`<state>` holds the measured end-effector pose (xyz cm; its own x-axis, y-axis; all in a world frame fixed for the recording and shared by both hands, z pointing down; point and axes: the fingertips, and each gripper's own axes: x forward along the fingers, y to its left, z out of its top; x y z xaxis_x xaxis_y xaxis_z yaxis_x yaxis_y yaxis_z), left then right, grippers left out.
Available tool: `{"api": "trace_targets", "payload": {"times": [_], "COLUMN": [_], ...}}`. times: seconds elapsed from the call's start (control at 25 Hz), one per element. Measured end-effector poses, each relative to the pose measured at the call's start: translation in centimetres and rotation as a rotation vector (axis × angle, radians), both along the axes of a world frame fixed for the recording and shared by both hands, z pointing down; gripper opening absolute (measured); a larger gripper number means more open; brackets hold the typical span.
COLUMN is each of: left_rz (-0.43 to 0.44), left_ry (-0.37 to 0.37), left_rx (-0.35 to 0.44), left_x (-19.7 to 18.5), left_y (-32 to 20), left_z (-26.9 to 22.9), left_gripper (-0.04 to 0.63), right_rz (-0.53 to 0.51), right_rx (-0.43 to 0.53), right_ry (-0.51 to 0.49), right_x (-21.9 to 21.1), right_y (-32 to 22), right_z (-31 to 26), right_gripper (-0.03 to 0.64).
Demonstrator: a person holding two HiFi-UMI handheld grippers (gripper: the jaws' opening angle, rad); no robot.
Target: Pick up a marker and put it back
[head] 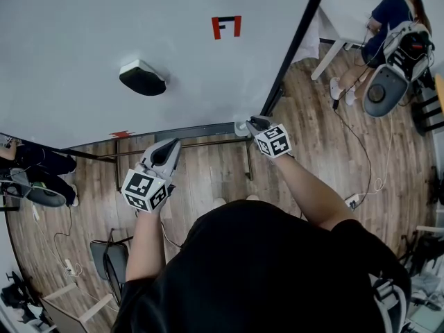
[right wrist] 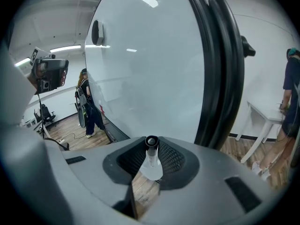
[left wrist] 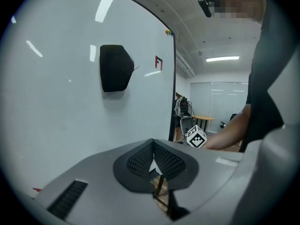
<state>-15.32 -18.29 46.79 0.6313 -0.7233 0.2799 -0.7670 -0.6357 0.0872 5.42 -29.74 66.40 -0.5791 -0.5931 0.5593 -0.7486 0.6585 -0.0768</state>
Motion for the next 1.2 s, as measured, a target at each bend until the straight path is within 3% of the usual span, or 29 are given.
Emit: {"api": "trace_targets", "payload": {"times": [0.44,0.64,1.2], "left_rz": [0.006,0.010,0.029], "left_ry": [0.002,0.004,0.010], "left_rx": [-0.003,0.003,0.016], "left_x": [0.2,0.4,1.3], "left_y": [0.5,0.5,0.6], "left_z": [0.1,0.0,-0.4], "left_gripper": [0.011,0.011,0.011], "right_rz": [0.008,0.014,0.025], "right_rx": [-0.018,-0.017,0.086], "right_ry": [0.006,-0.012,-0.068], "right_x": [0.4,0.8,2.9], "right_y": [0.7,0.9,2.2], "right_z": [0.8,0.1,-6.1], "right_gripper": [0.077,0.108,0.136]}}
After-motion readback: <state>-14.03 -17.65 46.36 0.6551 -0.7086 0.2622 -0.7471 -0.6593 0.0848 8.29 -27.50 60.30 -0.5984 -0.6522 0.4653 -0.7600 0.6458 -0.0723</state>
